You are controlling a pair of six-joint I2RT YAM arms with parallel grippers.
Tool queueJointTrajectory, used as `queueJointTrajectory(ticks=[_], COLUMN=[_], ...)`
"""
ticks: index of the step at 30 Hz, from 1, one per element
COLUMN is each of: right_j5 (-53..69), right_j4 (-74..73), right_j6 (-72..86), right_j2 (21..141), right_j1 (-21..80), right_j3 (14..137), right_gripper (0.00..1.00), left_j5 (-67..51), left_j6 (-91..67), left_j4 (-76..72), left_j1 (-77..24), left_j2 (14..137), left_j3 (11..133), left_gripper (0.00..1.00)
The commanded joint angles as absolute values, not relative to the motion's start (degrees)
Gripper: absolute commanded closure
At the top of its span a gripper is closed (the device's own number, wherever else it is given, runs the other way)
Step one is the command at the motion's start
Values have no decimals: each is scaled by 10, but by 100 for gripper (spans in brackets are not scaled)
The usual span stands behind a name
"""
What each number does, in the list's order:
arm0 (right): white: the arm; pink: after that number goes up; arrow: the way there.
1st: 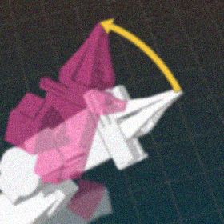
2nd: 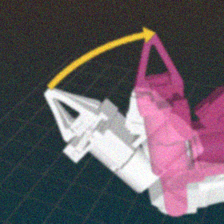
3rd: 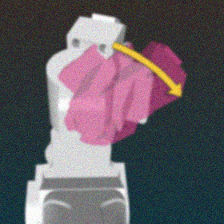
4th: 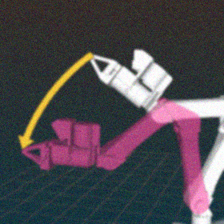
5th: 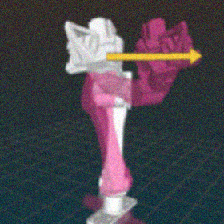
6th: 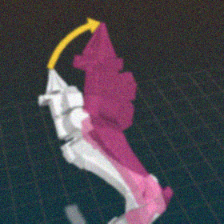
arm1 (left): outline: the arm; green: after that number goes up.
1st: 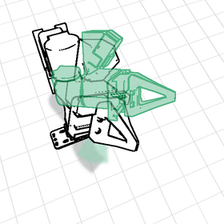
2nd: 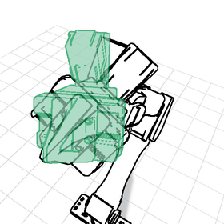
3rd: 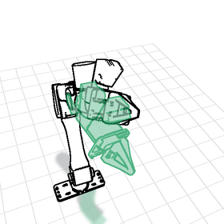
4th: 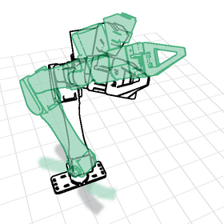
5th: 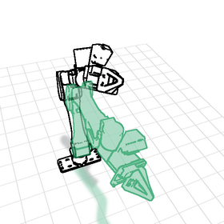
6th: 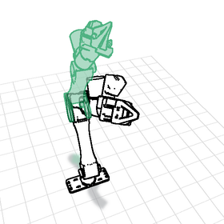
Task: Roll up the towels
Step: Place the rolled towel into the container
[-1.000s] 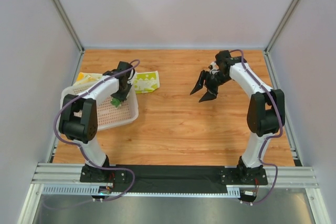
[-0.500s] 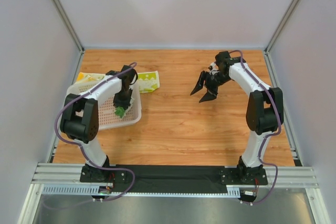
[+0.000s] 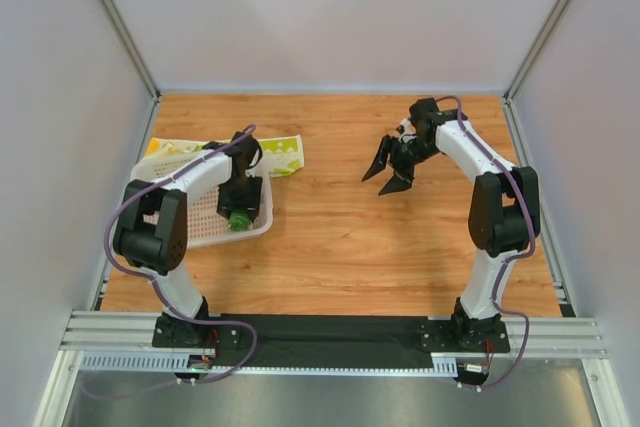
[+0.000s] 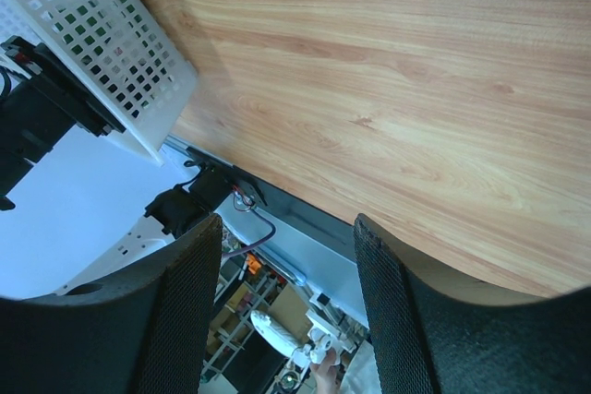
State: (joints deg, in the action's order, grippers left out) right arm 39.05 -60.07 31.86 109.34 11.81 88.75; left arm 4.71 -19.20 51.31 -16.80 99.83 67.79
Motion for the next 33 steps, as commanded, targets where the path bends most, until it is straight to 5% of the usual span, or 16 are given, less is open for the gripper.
queueJointTrajectory(ticks=[1, 4, 5, 6, 22, 33], right_j5=[387, 386, 385, 385, 377, 360], right_j4=[-590, -588, -589, -588, -593, -589], right_j6=[320, 320, 321, 322, 327, 334], right_j2=[1084, 1083, 1082, 1082, 1085, 1106], right_j1=[119, 119, 119, 120, 149, 198], right_j3=[880, 881, 881, 882, 908, 933], right_gripper=[40, 40, 40, 40, 39, 43], left_j5=[31, 40, 41, 42, 61, 97], left_j6=[-209, -214, -213, -214, -223, -226], left_j4=[499, 501, 503, 504, 519, 547], left_j1=[-172, -176, -176, -176, -176, -169], left_j2=[965, 953, 943, 938, 863, 767], left_j3=[666, 660, 659, 661, 671, 714], left_gripper=[34, 34, 26, 4, 0, 7])
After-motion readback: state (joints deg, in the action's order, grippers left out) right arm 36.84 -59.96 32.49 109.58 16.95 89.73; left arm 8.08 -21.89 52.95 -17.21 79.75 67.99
